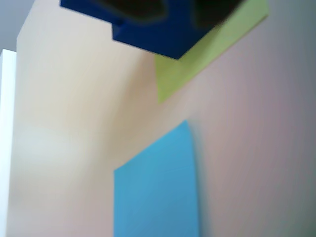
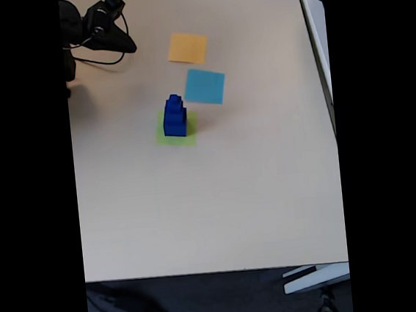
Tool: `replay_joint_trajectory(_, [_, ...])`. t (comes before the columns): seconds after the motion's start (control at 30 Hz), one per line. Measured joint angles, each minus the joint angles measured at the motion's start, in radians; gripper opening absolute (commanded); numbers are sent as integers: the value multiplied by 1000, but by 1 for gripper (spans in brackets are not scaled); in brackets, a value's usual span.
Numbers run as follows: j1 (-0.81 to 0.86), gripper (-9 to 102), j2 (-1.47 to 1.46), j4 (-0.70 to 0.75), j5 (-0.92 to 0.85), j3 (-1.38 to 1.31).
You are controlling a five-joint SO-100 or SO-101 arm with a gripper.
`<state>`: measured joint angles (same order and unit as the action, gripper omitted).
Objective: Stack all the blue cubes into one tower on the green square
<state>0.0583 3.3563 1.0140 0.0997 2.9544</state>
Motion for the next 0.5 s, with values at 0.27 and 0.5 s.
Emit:
replay_joint_trajectory(0.27, [0,0,0,-41,-43,106])
replay_joint_trajectory(0.5, [0,0,0,-71,-57,189])
